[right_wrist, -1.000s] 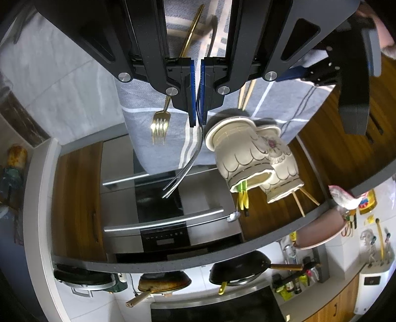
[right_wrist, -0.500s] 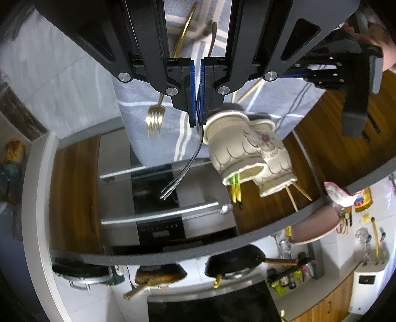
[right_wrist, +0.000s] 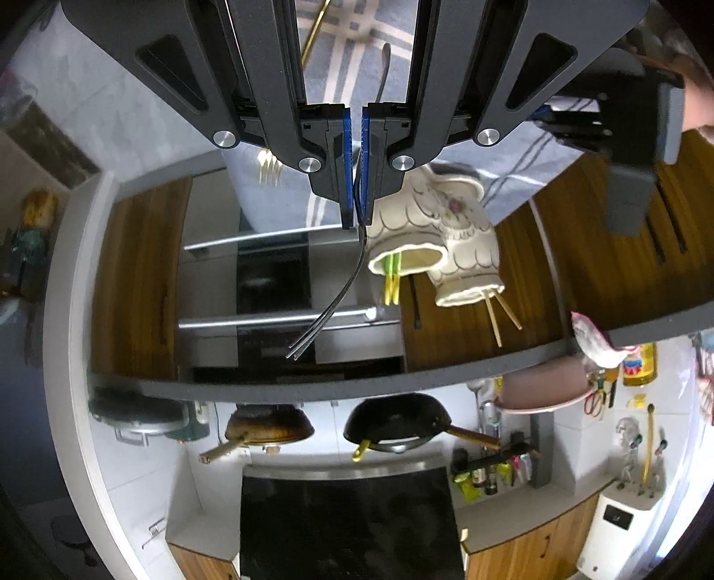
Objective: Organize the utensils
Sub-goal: 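Grasp the last wooden chopstick with the left tool while the right tool holds the silver fork, then carry the chopstick to the larger pot while the right tool carries the fork to the smaller pot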
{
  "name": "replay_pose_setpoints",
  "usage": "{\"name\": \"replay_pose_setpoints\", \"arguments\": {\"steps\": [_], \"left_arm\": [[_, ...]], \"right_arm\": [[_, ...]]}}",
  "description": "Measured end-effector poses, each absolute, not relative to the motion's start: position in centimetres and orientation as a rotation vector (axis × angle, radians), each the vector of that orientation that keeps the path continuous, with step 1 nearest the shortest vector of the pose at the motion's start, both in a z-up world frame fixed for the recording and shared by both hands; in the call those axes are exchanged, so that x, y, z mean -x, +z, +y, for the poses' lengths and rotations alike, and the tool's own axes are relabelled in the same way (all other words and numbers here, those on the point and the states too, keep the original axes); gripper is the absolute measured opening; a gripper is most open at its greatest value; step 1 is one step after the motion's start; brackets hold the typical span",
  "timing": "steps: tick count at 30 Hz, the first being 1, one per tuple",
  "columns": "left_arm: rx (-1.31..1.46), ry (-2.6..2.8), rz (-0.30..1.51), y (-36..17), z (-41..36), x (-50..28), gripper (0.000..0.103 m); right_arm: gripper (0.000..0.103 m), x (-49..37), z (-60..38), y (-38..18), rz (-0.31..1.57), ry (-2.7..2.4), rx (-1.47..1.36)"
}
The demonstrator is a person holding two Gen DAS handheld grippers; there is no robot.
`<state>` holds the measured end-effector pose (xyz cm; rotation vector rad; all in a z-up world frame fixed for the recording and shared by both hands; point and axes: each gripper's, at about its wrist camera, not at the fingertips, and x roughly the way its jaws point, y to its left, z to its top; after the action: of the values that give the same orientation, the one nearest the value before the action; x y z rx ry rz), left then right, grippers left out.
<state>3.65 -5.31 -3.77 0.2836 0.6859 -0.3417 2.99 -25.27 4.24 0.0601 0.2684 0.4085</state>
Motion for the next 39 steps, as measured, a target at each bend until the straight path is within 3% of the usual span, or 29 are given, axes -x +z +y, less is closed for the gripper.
{"name": "replay_pose_setpoints", "arguments": {"steps": [17, 26, 39], "left_arm": [[-0.081, -0.370, 0.227, 6.1, 3.8, -1.9, 0.006], [0.116, -0.348, 0.090, 9.6, 7.6, -8.0, 0.006], [0.250, -0.383, -0.033, 11.1, 6.4, -15.1, 0.006]], "right_arm": [[0.004, -6.3, -22.3, 9.0, 0.178, 0.399, -0.060], [0.004, -10.4, -20.7, 11.9, 0.109, 0.385, -0.086], [0.004, -15.1, -19.5, 10.8, 0.133, 0.404, -0.133]]}}
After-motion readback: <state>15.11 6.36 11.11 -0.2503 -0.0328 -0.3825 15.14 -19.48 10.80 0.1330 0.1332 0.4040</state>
